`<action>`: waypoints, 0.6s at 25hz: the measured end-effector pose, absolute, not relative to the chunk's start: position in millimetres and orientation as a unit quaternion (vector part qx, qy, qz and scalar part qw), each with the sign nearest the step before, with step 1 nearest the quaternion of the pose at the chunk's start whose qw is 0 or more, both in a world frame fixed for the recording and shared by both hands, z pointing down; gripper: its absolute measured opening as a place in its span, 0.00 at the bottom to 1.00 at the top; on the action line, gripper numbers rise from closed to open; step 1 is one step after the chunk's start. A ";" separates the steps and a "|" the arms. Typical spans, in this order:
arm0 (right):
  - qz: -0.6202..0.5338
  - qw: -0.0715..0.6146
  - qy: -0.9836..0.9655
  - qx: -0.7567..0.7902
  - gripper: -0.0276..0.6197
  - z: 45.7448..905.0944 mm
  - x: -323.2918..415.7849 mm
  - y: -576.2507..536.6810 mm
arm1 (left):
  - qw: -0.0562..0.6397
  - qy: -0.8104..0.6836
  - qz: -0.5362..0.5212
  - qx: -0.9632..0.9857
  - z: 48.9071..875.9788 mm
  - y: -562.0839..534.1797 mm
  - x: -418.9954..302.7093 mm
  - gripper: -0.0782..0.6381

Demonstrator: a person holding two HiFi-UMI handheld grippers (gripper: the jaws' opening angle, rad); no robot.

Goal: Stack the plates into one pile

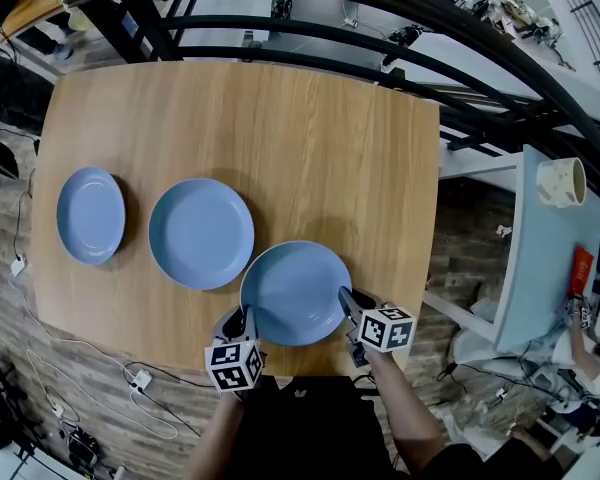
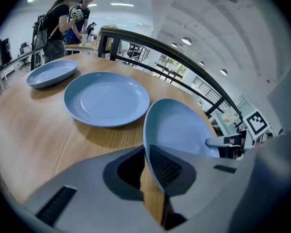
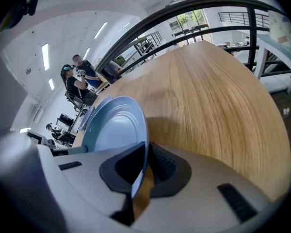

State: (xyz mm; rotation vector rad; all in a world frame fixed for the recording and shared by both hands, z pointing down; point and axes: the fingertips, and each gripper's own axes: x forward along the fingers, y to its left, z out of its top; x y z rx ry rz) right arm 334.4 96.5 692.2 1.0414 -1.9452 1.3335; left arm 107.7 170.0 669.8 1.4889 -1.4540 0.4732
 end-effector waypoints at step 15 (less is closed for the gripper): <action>0.485 0.278 -0.734 0.386 0.10 671.1 318.8 97.2 | 0.479 -0.604 0.174 0.613 651.2 171.5 91.0 0.17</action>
